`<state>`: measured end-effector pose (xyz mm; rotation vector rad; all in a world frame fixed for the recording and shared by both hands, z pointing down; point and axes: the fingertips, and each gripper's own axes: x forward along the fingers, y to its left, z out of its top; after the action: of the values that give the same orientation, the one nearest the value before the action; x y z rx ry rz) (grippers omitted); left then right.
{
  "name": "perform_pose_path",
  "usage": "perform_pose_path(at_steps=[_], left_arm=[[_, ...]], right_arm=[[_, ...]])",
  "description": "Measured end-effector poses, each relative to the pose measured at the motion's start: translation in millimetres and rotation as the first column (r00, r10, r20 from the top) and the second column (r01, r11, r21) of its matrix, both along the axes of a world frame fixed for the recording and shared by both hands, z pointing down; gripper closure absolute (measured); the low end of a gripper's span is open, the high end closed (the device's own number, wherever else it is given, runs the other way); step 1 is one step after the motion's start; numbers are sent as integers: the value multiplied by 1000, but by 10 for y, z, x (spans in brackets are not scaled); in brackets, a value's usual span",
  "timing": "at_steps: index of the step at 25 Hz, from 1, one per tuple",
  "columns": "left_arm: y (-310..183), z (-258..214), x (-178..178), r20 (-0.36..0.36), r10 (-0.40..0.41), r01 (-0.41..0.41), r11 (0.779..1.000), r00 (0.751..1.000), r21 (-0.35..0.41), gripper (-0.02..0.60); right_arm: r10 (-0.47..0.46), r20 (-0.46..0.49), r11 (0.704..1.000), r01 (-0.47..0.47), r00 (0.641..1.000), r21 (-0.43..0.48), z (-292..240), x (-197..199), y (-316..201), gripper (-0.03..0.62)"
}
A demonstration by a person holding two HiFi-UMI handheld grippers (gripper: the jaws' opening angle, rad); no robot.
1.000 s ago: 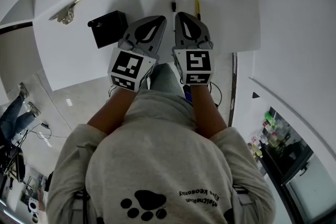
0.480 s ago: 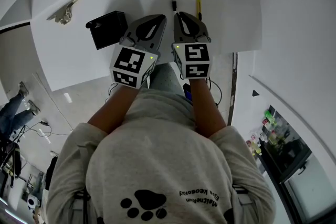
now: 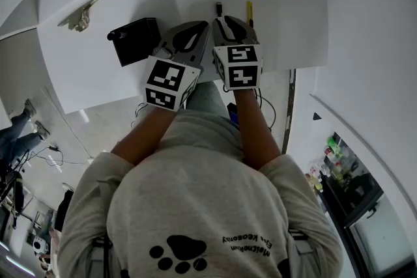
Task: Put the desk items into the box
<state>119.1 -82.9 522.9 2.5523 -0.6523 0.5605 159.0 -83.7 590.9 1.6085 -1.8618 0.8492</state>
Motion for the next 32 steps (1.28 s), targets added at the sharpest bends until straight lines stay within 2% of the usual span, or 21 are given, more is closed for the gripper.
perform_pose_path(at_steps=[6, 15, 19, 23, 32], left_arm=[[-24, 61, 23, 13, 0, 0, 1000, 1000, -18, 574], [-95, 114, 42, 19, -6, 6, 999, 1000, -39, 574], [-105, 117, 65, 17, -6, 7, 999, 1000, -49, 574], [-93, 133, 89, 21, 0, 1, 998, 1000, -56, 574], [-84, 137, 96, 22, 2, 0, 997, 1000, -72, 574]], right_arm=[[6, 9, 994, -5, 1000, -106, 188, 19, 4, 496], [5, -10, 982, -7, 1000, -187, 276, 32, -60, 494], [-4, -24, 979, -1, 1000, -205, 281, 39, -62, 502], [6, -11, 978, -8, 1000, -211, 287, 55, -72, 542], [38, 13, 981, -35, 999, -192, 257, 61, -72, 546]])
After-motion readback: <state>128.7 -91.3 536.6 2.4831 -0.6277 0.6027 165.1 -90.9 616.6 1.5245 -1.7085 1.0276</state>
